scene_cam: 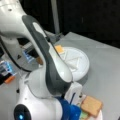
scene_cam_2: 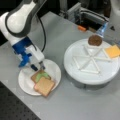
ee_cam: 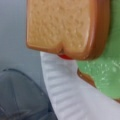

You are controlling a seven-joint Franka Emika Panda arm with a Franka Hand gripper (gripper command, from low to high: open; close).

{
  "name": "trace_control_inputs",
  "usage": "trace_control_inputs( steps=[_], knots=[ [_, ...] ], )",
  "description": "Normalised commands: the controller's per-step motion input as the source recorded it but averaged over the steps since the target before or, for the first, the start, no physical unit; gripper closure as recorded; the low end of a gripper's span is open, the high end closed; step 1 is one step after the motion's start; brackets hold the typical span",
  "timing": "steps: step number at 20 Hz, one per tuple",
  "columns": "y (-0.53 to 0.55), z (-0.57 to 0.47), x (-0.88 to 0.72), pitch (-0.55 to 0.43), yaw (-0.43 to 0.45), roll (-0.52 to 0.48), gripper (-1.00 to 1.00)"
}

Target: Ingredient selection for cheeseburger or sandwich

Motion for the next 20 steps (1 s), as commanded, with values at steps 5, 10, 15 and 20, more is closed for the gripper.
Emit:
trace_control_inputs(
  steps=[5, 10, 15, 20],
  knots=[
    [0.02, 0.44, -0.33, 0.118, -0.064, -0.114, -1.0],
    [0.36, 0.47, -0.43, 0.072, -0.193, -0.51, -1.0],
    [0.55, 0.17, -0.32, -0.053, -0.241, -0.92, -1.0],
    [0.61, 0.22, -0.32, -0.101, -0.199, -0.807, -1.0]
  ],
)
